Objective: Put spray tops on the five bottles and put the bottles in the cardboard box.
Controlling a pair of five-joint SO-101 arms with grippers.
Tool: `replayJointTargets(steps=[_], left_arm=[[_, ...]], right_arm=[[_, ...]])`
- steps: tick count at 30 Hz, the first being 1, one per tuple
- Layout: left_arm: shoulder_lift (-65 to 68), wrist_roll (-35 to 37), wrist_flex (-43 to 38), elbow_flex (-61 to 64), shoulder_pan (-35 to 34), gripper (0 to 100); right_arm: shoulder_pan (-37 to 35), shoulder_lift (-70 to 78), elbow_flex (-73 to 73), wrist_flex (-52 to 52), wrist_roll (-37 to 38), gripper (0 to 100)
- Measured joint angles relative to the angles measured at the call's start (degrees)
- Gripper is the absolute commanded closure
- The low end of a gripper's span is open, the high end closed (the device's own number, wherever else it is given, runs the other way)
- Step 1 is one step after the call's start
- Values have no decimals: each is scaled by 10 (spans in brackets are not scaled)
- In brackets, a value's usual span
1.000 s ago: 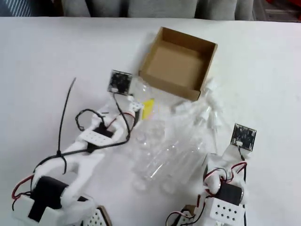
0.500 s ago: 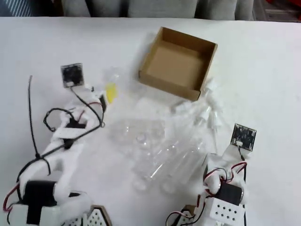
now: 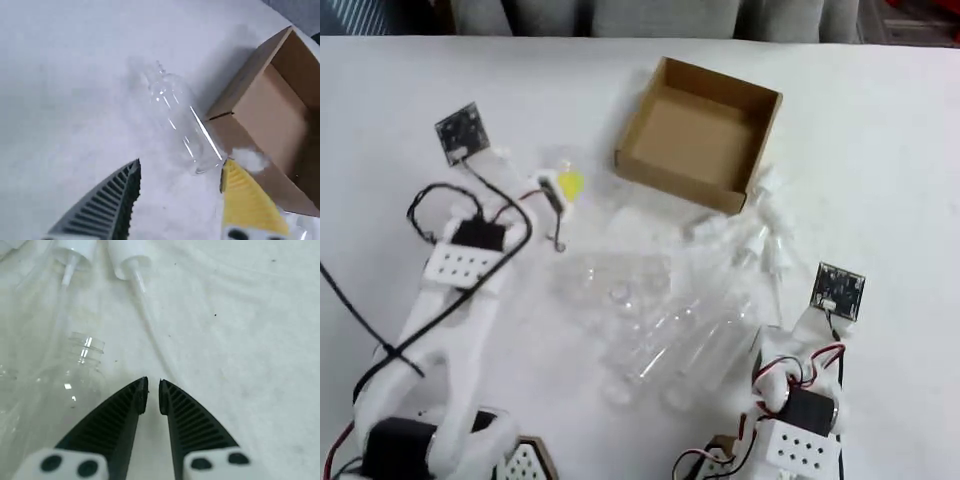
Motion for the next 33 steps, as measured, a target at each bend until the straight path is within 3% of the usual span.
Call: replayJointTargets(steps=[5, 12, 17, 33], left_arm=[[93, 84, 33, -102, 4, 744], [273, 161, 134, -284, 4, 744], [366, 208, 163, -379, 6, 744], [560, 241, 166, -583, -24, 744]], right_arm=[[0, 0, 0, 0, 0, 982], [0, 0, 0, 0, 0, 982], [0, 0, 0, 0, 0, 982], [0, 0, 0, 0, 0, 982]])
